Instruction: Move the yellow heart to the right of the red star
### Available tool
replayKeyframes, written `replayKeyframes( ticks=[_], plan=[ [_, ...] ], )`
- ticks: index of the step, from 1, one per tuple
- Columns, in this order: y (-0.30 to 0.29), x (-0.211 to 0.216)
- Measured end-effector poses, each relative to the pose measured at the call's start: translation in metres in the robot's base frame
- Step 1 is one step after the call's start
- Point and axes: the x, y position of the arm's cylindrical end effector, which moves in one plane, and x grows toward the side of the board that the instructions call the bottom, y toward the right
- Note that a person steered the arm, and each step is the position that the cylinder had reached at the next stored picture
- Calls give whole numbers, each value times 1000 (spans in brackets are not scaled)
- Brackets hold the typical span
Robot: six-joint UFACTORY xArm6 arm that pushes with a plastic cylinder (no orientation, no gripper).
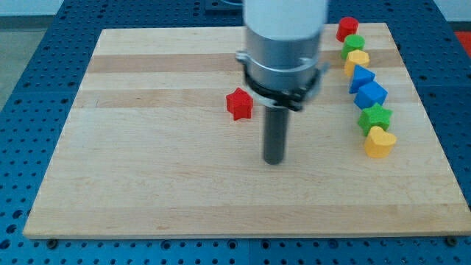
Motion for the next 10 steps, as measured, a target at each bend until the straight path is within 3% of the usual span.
replayKeyframes(
  ticks=[2,3,10],
  plan=[
    [145,9],
    [183,4],
    [87,-50]
  ],
)
